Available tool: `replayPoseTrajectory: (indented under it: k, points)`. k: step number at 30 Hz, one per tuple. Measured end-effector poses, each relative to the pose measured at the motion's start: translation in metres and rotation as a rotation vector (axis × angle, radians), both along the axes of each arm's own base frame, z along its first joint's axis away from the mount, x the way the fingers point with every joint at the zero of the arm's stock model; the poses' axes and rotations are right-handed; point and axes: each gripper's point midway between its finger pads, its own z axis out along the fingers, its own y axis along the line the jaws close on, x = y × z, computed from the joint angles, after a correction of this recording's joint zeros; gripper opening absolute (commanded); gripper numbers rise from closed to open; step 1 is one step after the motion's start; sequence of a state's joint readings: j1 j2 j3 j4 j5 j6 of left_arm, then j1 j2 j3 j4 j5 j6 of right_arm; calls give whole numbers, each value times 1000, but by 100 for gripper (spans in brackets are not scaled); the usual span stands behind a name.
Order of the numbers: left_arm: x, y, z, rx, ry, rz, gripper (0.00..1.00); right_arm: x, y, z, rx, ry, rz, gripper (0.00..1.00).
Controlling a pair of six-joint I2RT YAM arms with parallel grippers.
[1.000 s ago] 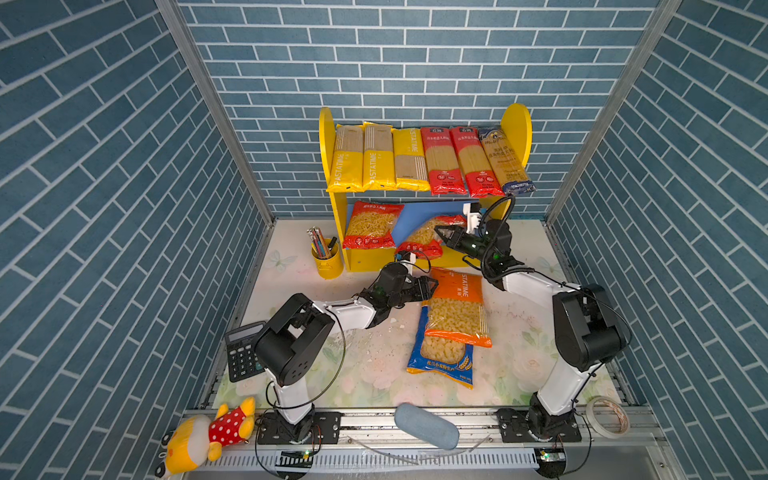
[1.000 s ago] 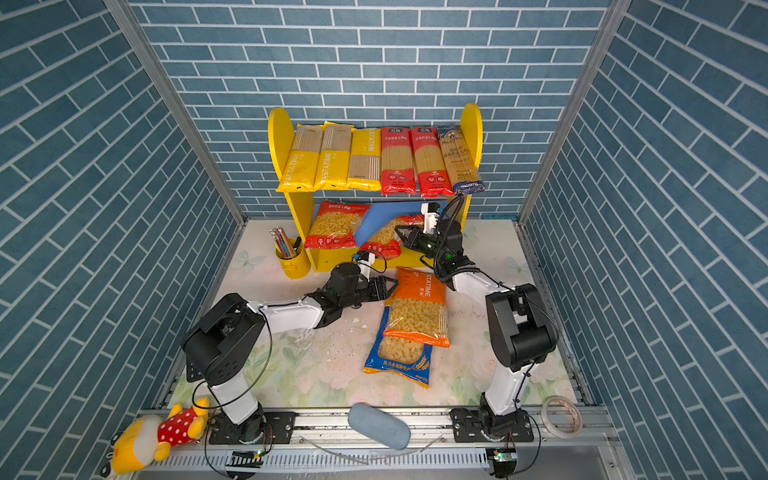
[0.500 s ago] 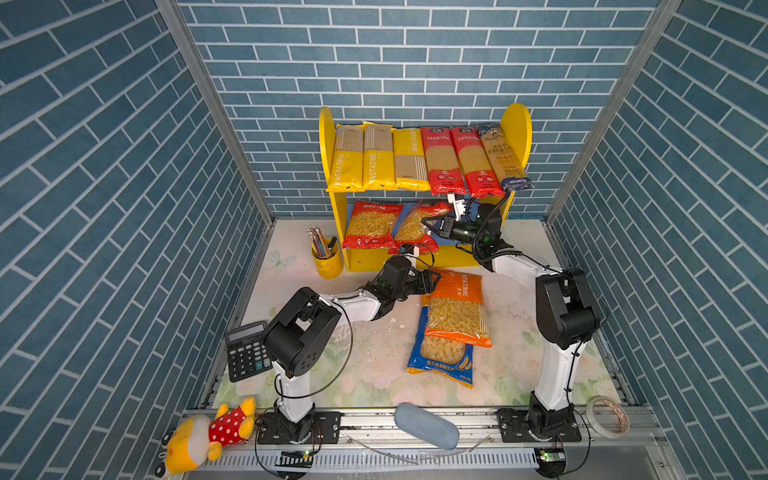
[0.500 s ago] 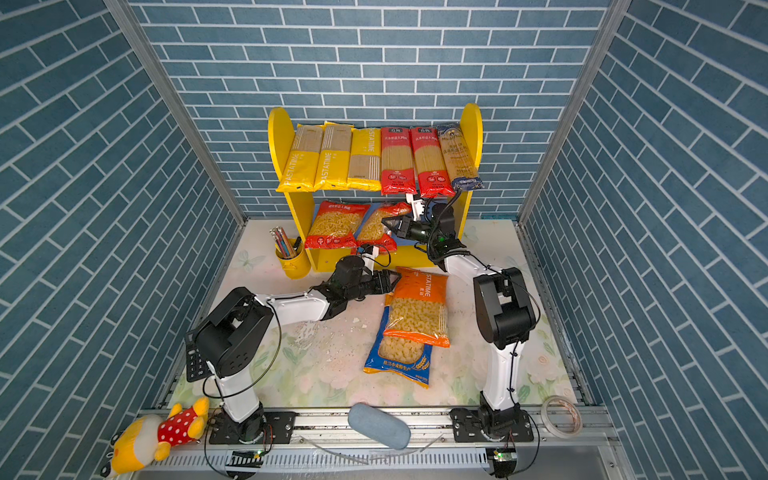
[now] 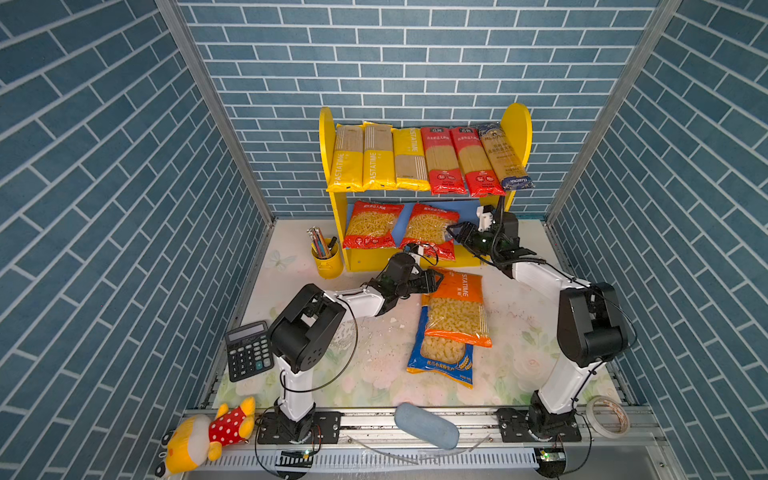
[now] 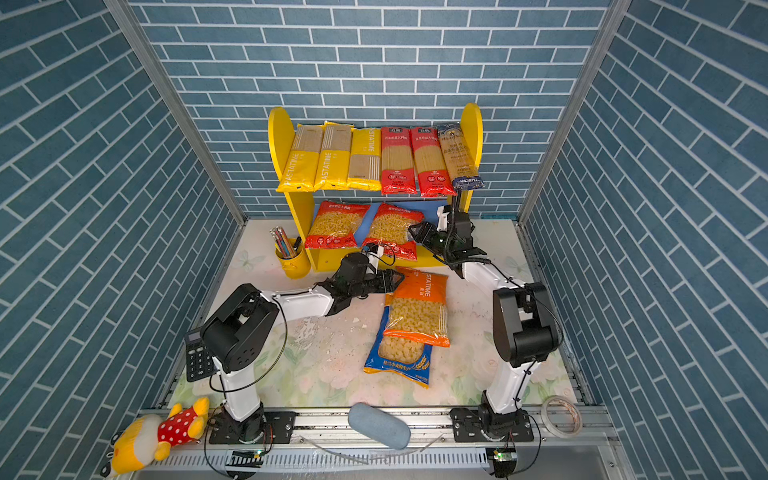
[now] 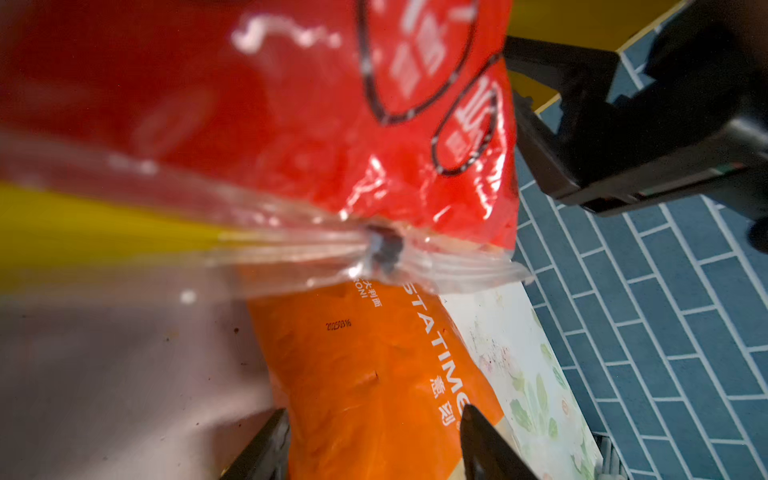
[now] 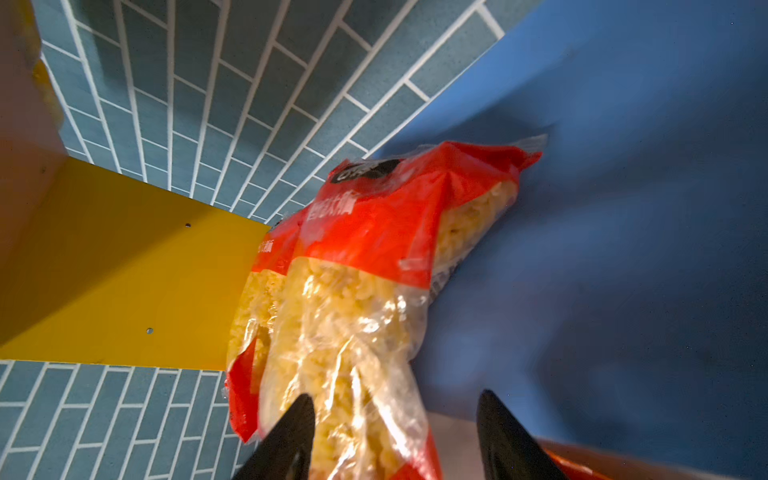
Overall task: Place and organize the pasta boxes and bags onto the shelf
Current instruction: 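Lay the red bag beside the other red bag and open the right gripper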
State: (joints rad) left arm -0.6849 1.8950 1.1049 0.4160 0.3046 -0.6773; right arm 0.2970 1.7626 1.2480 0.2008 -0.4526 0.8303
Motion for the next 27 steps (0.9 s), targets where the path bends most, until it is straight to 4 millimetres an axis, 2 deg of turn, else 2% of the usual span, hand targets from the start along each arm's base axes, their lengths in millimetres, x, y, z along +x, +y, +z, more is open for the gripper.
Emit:
replayPoseTrajectory:
  k: [3, 8, 11, 17, 21, 24, 27]
  points:
    - [3, -4, 9, -2, -15, -13, 65, -12, 0, -2, -28, 30, -20, 67]
    - [6, -9, 21, 1, -40, -35, 65, -48, 2, -41, -84, 122, -35, 75]
    - [4, -9, 19, 12, -36, -49, 65, -63, 8, -54, -89, 152, -36, 76]
    - [-8, -1, 5, 44, -10, -58, 65, -68, 28, -53, 13, 117, -65, 74]
    - [-29, 17, 0, 68, 16, -55, 65, -56, 43, -42, 109, 61, -95, 64]
    - [-44, 32, 9, 68, 6, -45, 65, -49, 50, -34, 170, 22, -124, 50]
    - [-60, 49, 20, 63, -17, -29, 65, -44, 54, -25, 234, -3, -149, 29]
